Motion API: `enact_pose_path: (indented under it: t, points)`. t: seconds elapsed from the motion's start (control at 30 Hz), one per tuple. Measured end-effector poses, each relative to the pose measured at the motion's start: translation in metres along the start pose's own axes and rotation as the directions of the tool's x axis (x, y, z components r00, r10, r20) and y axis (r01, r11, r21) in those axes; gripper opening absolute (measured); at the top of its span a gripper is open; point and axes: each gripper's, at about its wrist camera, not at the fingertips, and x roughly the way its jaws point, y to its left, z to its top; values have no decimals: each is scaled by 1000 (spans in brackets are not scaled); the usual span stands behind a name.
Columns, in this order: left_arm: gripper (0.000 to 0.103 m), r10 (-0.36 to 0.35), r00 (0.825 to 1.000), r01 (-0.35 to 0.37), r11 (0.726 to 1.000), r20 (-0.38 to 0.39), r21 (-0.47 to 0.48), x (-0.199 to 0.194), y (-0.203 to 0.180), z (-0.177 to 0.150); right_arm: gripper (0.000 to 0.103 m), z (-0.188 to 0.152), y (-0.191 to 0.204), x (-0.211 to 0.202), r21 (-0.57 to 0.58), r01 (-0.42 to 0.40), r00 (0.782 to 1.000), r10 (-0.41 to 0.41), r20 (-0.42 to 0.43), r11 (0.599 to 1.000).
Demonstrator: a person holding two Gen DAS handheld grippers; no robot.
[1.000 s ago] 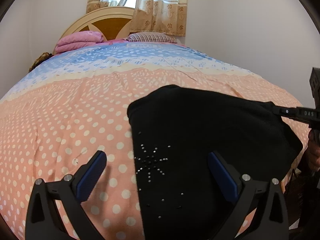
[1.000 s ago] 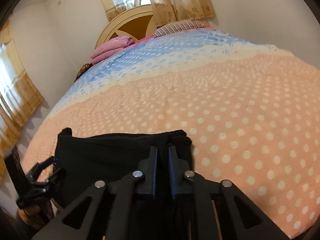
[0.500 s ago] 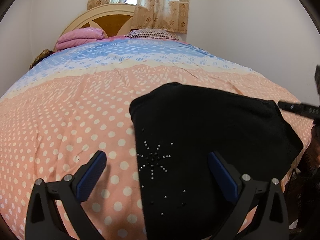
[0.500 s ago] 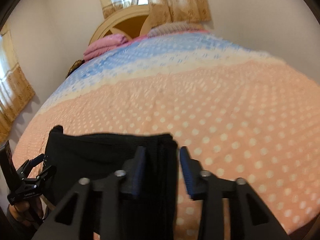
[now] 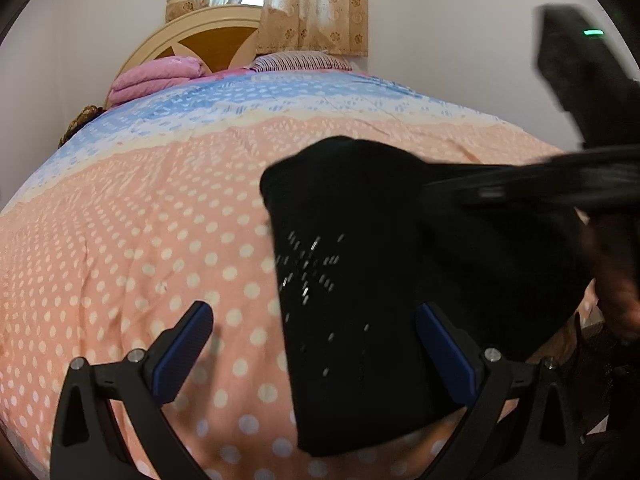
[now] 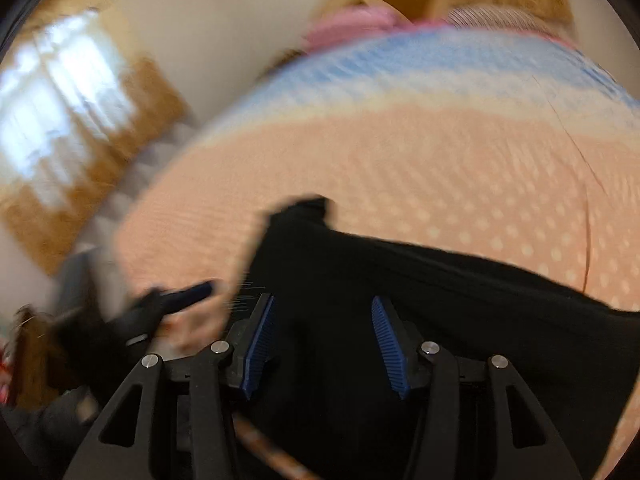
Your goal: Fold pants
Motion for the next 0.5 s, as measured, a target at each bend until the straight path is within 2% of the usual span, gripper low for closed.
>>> enact_pose_path:
  t: [0.1, 0.2, 0.3, 0.37, 0.4, 0.43, 0.5]
  points:
    - [103, -22, 1000, 22, 999, -4, -28, 3, 5, -2, 52, 7, -15, -1, 79, -50, 999, 49, 13, 996]
    - [103, -33, 999, 33, 998, 1, -50, 2, 9, 1, 52, 12, 9, -14, 23, -71, 995, 70, 66, 997]
    - [103, -23, 1000, 23, 998, 12, -57, 0, 7, 3, 53, 22, 28, -15, -5, -191, 979, 191, 76, 981]
    - [103, -17, 1000, 18, 999, 17, -44, -1, 5, 4, 61, 32, 31, 4, 23, -260, 965, 259, 50, 965]
    - [103, -10, 1000, 11, 999, 22, -34, -2, 3, 4, 67, 34, 30, 14, 40, -264, 965, 263, 22, 964]
    - [103, -7, 1000, 8, 1000, 25, -30, -3, 2, 3, 66, 37, 25, 33, 65, -237, 971, 239, -24, 969]
    - [103, -2, 1000, 2, 1000, 21, -16, -3, 0, 3, 66, 37, 18, 47, 71, -208, 978, 210, -18, 975]
